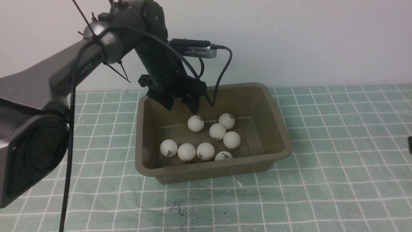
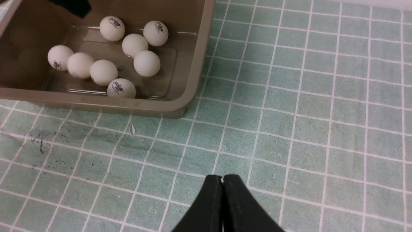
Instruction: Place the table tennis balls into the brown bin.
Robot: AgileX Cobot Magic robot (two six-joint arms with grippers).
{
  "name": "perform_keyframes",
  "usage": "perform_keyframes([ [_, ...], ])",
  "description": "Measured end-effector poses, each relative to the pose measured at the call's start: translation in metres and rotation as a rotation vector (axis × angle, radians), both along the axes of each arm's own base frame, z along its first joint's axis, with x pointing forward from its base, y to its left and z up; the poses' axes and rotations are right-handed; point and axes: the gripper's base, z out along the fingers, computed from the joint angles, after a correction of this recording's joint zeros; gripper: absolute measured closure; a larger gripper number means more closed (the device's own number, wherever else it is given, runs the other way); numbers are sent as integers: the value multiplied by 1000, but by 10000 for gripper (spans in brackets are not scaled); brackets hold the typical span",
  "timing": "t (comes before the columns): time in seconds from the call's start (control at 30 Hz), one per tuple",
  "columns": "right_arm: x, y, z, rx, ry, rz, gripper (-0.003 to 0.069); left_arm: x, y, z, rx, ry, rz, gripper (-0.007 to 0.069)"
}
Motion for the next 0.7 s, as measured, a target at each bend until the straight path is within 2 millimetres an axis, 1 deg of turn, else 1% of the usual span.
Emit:
perform_keyframes([
  [0.03, -13, -5, 1, 8, -36, -8, 673, -4, 6, 23, 12, -51, 25, 227],
  [0.07, -18, -7, 0, 7, -48, -10, 673, -7, 8, 31, 14, -71, 27, 292],
  [0.1, -29, -11, -1, 14, -84, -14, 673, -12, 11, 50, 11, -113, 28, 384],
  [0.13, -35, -13, -2, 22, -107, -19, 673, -15, 13, 60, 9, -137, 28, 441],
  [0.17, -45, -17, -3, 39, -149, -28, 673, -23, 17, 81, 8, -183, 25, 538],
  [0.2, -58, -22, -3, 65, -214, -42, 673, -28, 19, 94, 3, -212, 23, 564],
  [0.23, -66, -26, -4, 82, -262, -56, 673, -35, 22, 109, -5, -244, 25, 592],
  [0.27, -74, -30, -6, 109, -324, -73, 673, -42, 25, 123, -11, -274, 27, 610],
  [0.33, -86, -36, -13, 155, -434, -107, 673, -53, 29, 142, -19, -312, 29, 624],
  [0.37, -90, -39, -15, 184, -490, -124, 673, -60, 31, 151, -20, -331, 28, 629],
  [0.4, -97, -44, -22, 207, -585, -151, 673, -69, 33, 161, -16, -349, 23, 629],
  [0.43, -100, -46, -26, 221, -630, -164, 673, -76, 34, 166, -11, -360, 16, 629],
  [0.5, -101, -47, -29, 230, -667, -176, 673, -81, 34, 167, -2, -363, 7, 629],
  [0.57, -103, -51, -36, 248, -723, -207, 673, -102, 35, 165, 39, -342, -23, 629],
  [0.63, -103, -53, -38, 245, -735, -226, 673, -118, 37, 165, 45, -333, -35, 629],
  [0.67, -103, -54, -38, 240, -739, -233, 673, -126, 38, 161, 51, -322, -42, 629],
  [0.7, -103, -54, -38, 240, -742, -237, 673, -130, 39, 160, 51, -324, -43, 629],
])
